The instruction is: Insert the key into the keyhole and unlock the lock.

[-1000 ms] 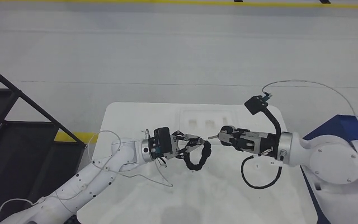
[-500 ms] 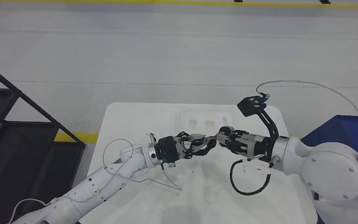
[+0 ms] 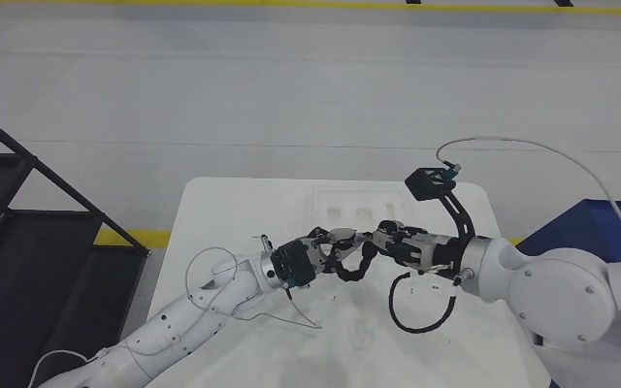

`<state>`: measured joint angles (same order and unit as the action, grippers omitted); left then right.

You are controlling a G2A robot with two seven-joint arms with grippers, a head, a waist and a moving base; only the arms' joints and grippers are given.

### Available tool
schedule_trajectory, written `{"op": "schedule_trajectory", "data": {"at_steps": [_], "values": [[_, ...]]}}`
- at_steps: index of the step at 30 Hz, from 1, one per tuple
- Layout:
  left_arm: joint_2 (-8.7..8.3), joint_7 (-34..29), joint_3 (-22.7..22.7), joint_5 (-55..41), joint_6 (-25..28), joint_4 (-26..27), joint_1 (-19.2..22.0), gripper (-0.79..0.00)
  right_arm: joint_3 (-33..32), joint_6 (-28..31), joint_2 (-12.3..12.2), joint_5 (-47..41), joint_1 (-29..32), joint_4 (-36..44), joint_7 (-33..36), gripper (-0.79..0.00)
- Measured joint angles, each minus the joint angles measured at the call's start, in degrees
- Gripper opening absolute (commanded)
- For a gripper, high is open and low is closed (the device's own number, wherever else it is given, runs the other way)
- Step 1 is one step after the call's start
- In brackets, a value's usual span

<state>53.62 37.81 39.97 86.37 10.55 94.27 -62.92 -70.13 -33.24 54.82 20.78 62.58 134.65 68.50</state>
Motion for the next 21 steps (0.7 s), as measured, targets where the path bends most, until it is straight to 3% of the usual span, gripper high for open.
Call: {"op": "schedule_trajectory", "data": {"at_steps": [21], "values": [[1.5, -0.68, 3.38, 2.52, 1.62, 0.14, -2.22, -0.785, 1.66, -1.88, -0.36, 1.68, -0.72, 0.0, -0.28, -0.785]]}}
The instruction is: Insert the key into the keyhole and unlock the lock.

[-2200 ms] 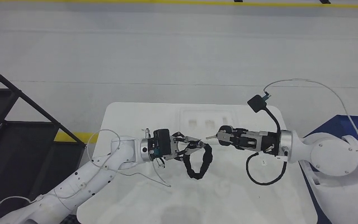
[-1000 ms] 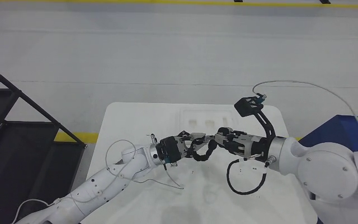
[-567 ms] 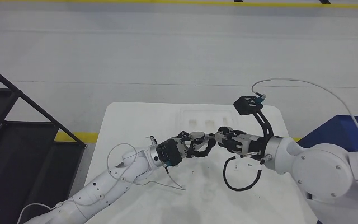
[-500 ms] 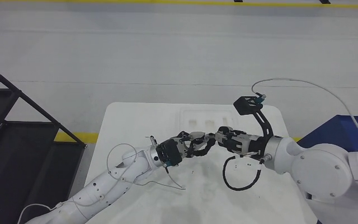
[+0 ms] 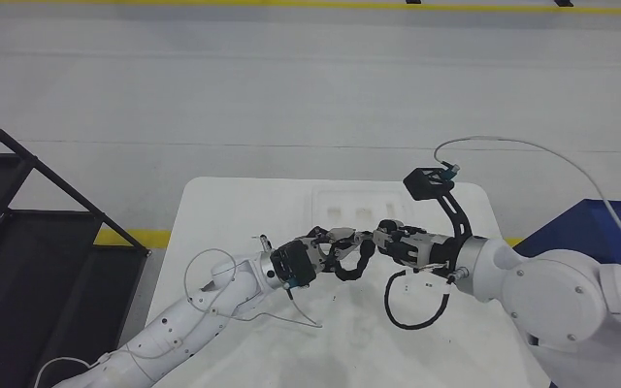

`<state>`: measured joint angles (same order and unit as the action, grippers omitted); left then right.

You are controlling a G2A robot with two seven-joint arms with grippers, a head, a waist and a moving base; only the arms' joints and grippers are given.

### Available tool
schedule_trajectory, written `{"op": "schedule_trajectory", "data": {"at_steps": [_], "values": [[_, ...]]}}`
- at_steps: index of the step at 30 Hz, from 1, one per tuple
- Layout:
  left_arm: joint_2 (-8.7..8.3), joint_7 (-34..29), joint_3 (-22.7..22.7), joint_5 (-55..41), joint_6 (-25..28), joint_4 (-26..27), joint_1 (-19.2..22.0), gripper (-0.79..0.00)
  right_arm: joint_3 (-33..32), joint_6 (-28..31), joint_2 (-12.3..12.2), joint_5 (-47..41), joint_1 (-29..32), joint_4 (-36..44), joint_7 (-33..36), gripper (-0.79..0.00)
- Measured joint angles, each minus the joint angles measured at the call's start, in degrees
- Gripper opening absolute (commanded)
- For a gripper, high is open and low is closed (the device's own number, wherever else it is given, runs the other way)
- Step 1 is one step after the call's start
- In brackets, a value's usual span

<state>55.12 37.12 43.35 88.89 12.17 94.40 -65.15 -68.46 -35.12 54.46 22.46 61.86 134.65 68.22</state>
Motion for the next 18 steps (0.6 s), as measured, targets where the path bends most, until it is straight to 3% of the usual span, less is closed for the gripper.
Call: {"op": "schedule_trajectory", "data": {"at_steps": [18], "values": [[1.18, -1.6, 2.1, 2.33, 2.09, 0.7, -0.96, -0.785, 3.31, 1.31, -0.42, 4.06, -2.19, 0.0, 2.25, -0.785]]}}
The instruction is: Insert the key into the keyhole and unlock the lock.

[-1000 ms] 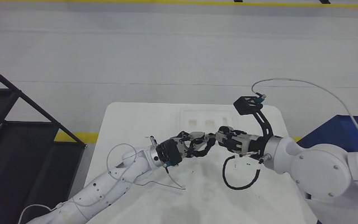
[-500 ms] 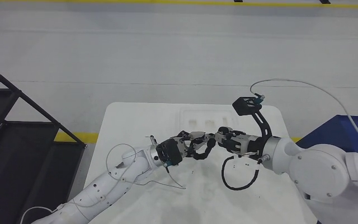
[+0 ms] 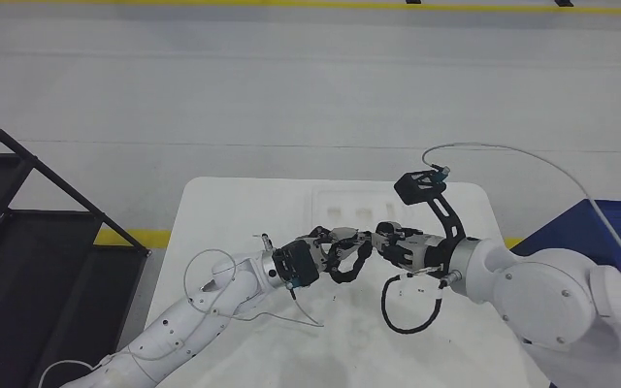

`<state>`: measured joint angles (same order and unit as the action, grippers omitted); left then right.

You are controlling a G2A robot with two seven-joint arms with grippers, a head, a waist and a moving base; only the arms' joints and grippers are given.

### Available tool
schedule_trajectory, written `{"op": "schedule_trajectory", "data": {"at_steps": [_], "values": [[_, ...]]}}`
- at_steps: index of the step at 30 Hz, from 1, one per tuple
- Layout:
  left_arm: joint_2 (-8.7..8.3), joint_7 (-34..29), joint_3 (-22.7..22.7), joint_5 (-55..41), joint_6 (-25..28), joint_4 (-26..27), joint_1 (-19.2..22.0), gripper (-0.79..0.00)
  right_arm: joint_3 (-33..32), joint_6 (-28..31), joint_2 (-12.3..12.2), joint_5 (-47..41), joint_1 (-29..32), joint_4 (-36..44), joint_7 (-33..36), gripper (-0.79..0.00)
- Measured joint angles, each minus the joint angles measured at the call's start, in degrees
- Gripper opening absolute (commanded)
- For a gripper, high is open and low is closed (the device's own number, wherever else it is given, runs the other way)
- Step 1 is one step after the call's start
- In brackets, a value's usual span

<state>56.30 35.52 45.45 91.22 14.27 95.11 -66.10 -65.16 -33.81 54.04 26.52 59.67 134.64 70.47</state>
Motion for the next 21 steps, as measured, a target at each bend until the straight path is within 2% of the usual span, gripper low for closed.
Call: {"op": "schedule_trajectory", "data": {"at_steps": [15, 21], "values": [[0.78, -0.12, 1.46, 1.93, 1.68, 0.19, -0.88, -0.785, 1.68, -0.43, -0.49, 0.71, -0.72, -0.12, -0.44, -0.785], [0.67, 2.54, 2.71, 5.38, 4.37, -1.41, 0.2, -0.785, -0.25, 0.12, -0.67, -4.43, -0.66, -0.31, 0.12, -0.785]]}}
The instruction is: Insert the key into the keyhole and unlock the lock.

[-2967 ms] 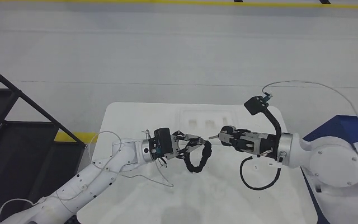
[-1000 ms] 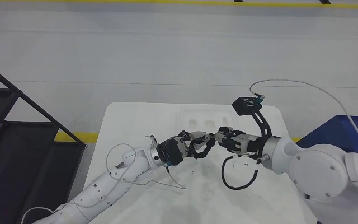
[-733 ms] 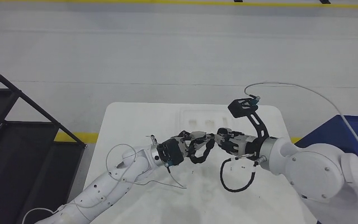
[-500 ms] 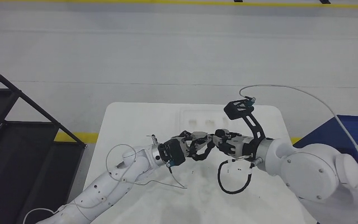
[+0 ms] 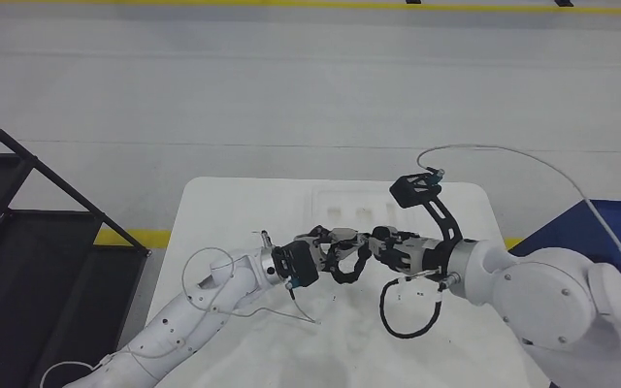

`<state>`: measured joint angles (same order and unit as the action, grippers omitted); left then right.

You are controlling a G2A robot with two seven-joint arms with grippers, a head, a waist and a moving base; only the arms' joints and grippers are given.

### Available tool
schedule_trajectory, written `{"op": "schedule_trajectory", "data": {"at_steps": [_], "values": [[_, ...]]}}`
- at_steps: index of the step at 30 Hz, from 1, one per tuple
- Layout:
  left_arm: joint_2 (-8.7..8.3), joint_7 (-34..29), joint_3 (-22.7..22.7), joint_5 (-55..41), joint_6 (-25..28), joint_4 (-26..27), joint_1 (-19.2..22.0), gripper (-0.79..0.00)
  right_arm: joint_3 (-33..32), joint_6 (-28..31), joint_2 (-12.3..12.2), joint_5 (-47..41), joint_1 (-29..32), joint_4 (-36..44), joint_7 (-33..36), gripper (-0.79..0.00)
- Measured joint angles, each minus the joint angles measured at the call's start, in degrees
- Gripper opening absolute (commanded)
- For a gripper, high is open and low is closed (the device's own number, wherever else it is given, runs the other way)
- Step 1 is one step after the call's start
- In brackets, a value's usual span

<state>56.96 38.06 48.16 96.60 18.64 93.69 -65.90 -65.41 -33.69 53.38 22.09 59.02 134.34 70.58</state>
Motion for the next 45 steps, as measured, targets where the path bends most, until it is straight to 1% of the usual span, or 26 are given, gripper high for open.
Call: {"op": "schedule_trajectory", "data": {"at_steps": [6, 10, 13, 26, 32, 45], "values": [[-0.41, 4.37, 1.6, 3.81, 3.44, -1.02, 1.21, -0.785, -2.09, 2.18, -0.57, -6.52, -0.19, -2.29, 2.17, -0.785], [-0.66, 6.79, 2.19, 6.4, 5.93, -0.69, 1.95, -0.785, -1.98, 3.67, -1.34, -8.4, -0.94, -4.32, 3.67, -0.785], [-0.74, 7.4, 2.35, 7.73, 7.39, -0.54, 2.31, -0.785, -1.32, 3.98, -1.81, -8.94, -1.82, -5.35, 3.99, -0.785], [-0.69, 5.1, 2.63, 10.62, 9.33, 0.5, 2.46, -0.785, 2.71, 4.59, -3.59, -11.72, -5.0, -6.27, 4.6, -0.785], [-0.69, 4.41, 3.01, 11.21, 9.31, 1.22, 2.06, -0.785, 4.66, 3.89, -4.27, -12.57, -6.7, -6.88, 3.9, -0.785], [-0.56, 4.05, 3.32, 11.14, 10.73, 1.45, 1.82, -0.785, 6.77, 2.56, -5.71, -13.57, -8.95, -6.88, 2.57, -0.785]]}}
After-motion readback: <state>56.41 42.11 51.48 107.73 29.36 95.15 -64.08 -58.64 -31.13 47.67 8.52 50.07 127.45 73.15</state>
